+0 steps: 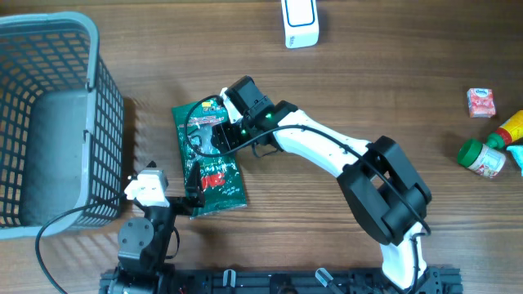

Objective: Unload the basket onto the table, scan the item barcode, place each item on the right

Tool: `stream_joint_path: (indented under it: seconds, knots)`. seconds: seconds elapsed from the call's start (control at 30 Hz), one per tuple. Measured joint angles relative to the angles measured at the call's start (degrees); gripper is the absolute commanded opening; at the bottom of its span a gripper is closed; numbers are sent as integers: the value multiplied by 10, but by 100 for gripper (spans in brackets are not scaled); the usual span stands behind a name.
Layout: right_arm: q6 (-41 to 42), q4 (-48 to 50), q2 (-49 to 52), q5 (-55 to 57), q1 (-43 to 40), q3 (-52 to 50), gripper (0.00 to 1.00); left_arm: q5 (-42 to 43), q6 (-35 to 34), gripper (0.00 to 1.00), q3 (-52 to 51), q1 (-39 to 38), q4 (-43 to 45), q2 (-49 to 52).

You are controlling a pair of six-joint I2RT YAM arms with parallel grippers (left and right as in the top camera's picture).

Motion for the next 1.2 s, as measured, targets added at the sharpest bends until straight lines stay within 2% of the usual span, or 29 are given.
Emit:
stream_joint_path:
  seconds: [0.27,0.43,0.57,0.6,0.63,0.67,0.7,0.93,1.03,1.2]
  knots:
    - [26,4,35,-2,0,0,43,0,0,100,0,0,0,0]
    - [32,4,35,-15,1,0,34,0,0,100,0,0,0,0]
    - [38,12,35,-10,7,-6,30,0,0,100,0,0,0,0]
    - [44,15,35,-6,9,-12,27,0,0,100,0,0,0,0]
    - [50,21,35,-1,11,-17,21,0,0,100,0,0,0,0]
    - [57,25,35,5,13,-18,10,0,0,100,0,0,0,0]
    - [64,27,35,8,13,-18,4,0,0,100,0,0,0,0]
    - [78,11,34,33,13,-22,4,0,0,100,0,0,0,0]
    - [108,-63,22,56,3,-16,4,0,0,100,0,0,0,0]
    - [136,-216,-19,196,-80,-21,4,0,0,100,0,0,0,0]
